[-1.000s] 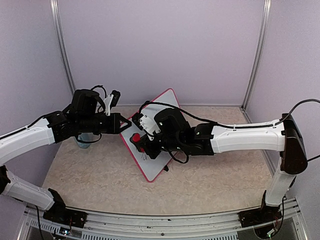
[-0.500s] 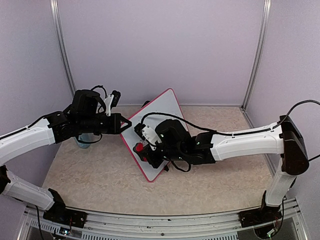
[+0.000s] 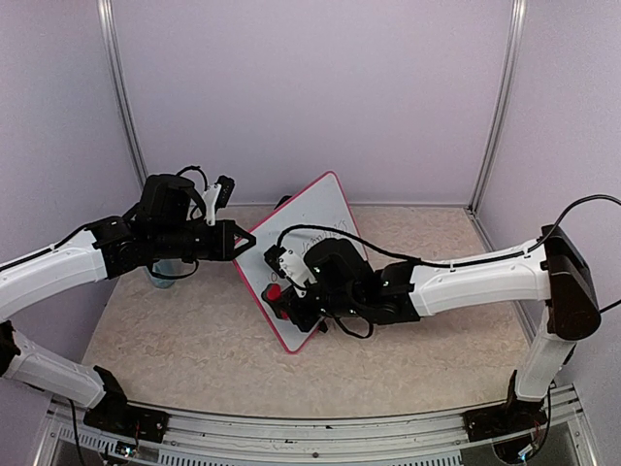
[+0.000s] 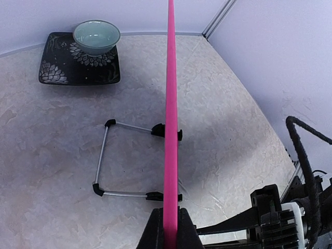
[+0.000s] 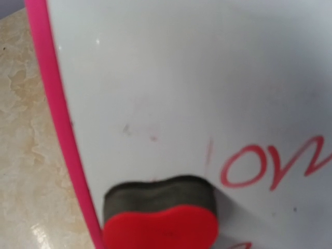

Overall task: Erase the whiteboard
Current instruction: Erase the whiteboard at the center of the board.

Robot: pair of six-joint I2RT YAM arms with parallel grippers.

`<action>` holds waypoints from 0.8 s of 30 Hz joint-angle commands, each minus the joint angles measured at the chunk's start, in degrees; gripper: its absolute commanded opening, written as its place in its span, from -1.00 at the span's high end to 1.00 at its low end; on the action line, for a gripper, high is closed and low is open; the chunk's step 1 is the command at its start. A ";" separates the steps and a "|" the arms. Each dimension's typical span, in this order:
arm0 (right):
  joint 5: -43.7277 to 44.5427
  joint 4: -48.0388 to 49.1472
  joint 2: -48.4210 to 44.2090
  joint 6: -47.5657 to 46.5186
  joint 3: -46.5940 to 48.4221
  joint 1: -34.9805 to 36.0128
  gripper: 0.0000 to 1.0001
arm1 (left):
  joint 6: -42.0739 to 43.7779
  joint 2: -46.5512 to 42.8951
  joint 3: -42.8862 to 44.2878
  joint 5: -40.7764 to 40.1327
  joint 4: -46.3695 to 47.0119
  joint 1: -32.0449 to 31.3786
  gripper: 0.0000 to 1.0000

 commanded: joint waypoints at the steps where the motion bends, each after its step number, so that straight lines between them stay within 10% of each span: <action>1: -0.63 -3.10 0.63 0.91 -2.20 0.44 1.00 | -1.16 0.08 -0.09 -0.42 2.27 -0.80 1.00; 24: 1.87 -6.07 3.64 -4.10 7.92 0.05 1.00 | -1.64 0.36 -1.66 0.20 3.69 -1.24 1.00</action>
